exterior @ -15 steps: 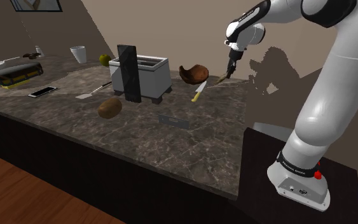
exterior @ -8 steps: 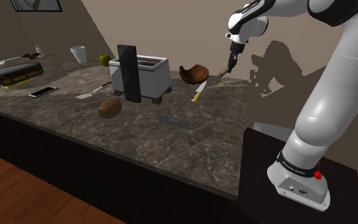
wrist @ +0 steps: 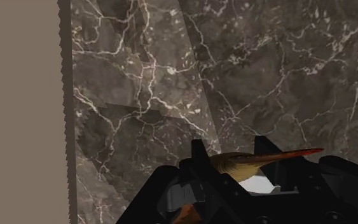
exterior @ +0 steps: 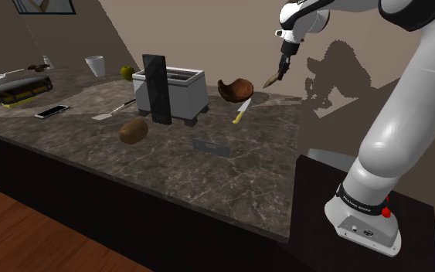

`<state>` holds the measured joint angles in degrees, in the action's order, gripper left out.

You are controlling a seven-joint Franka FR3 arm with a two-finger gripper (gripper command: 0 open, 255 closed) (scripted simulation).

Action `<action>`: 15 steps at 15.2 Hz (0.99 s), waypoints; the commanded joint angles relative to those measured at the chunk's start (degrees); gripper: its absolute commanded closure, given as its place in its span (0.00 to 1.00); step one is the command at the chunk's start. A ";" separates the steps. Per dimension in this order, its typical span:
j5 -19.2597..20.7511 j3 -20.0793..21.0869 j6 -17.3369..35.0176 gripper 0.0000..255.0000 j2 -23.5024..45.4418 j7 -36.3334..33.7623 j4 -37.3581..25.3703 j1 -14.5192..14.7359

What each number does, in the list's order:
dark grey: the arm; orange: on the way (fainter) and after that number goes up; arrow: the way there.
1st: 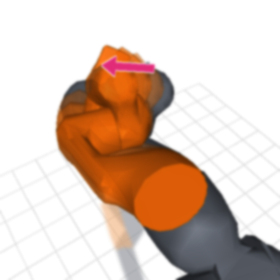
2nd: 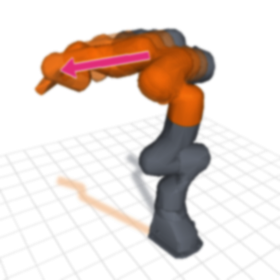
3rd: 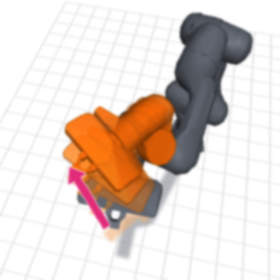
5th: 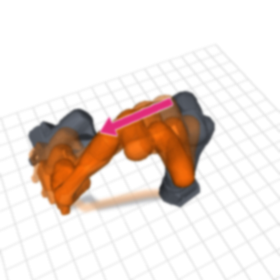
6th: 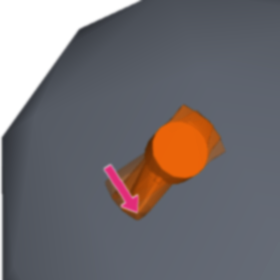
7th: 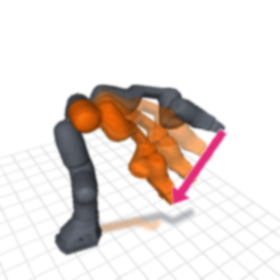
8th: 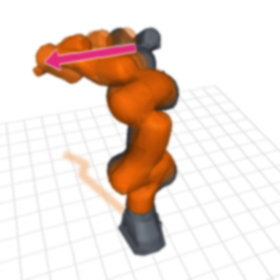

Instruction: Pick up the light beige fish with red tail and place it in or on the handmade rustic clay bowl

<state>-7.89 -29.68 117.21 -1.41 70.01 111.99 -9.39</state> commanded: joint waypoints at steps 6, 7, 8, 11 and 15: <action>0.79 0.03 -5.33 1.00 -0.85 -0.94 -4.65 -0.02; 0.84 0.03 -5.87 1.00 -0.89 -1.02 -5.15 -0.01; 0.27 0.46 -6.05 1.00 0.39 -1.77 -6.54 0.44; -1.44 1.68 -6.83 1.00 4.50 -3.95 -11.21 1.64; -3.70 3.17 -8.51 1.00 10.58 -6.75 -18.69 2.81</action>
<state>-11.07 -27.01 109.19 7.63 64.34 95.29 -7.05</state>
